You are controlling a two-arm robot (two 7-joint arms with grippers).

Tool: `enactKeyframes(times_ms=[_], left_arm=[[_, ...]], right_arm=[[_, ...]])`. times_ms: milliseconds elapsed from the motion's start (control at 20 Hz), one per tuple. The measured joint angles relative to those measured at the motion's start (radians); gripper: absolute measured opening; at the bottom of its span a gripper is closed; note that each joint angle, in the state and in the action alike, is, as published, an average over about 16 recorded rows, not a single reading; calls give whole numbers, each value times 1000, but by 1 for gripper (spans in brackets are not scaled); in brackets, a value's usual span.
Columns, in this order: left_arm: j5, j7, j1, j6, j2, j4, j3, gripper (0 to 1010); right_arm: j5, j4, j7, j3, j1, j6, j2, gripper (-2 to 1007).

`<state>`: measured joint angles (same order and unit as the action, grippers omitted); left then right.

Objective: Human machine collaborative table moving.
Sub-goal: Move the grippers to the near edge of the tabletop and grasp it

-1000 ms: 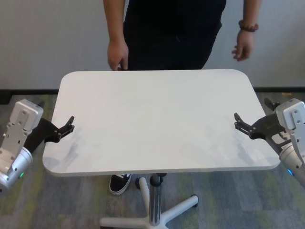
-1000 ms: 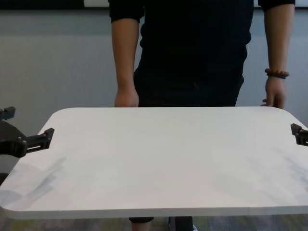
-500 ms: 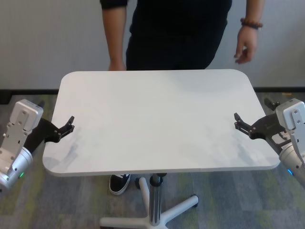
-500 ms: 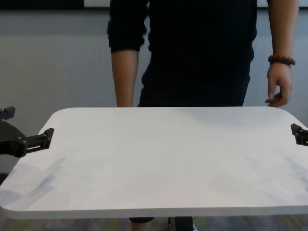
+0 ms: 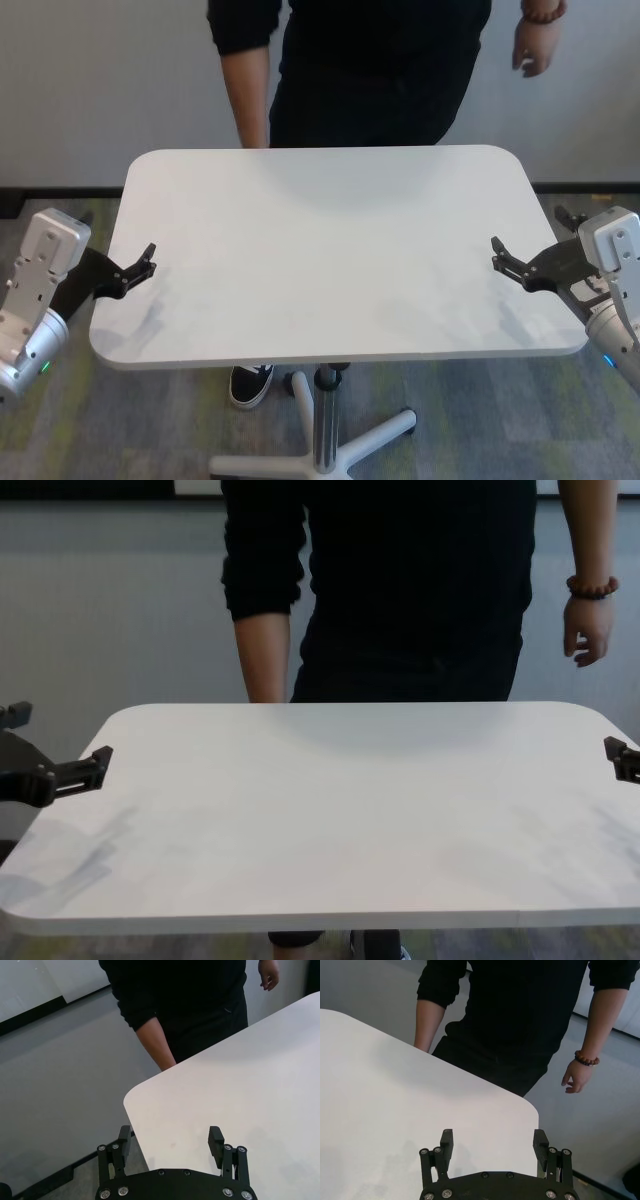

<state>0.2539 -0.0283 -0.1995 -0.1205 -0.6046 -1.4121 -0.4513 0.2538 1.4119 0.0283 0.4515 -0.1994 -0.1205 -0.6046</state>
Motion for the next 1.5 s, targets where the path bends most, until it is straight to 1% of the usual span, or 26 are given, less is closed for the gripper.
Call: enactKeyframes(times_ms=[500,700,850,1000,1150,1300,1500], left_arm=[[-3,-3,1,-1,0,-2,0,1003],[-23,-11,14,-9,-4,-16,-2,1003],[-40,-22,36,-14,-13,-41,-1,1003],[-68,-38,67,-19,-28,-79,2,1003],[-106,-57,110,-26,-52,-128,6,1003],[-155,-83,162,-34,-85,-183,13,1003],[-227,-118,232,-43,-135,-246,24,1003]], right_arm=[[0,0,1,0,0,0,0,1001],[-12,15,7,1,7,9,-6,1001],[-25,34,9,2,19,18,-13,1001],[-46,61,16,5,34,35,-23,1001],[-74,97,25,8,57,56,-39,1001],[-103,136,35,8,89,78,-58,1001],[-133,186,48,2,141,102,-85,1001]])
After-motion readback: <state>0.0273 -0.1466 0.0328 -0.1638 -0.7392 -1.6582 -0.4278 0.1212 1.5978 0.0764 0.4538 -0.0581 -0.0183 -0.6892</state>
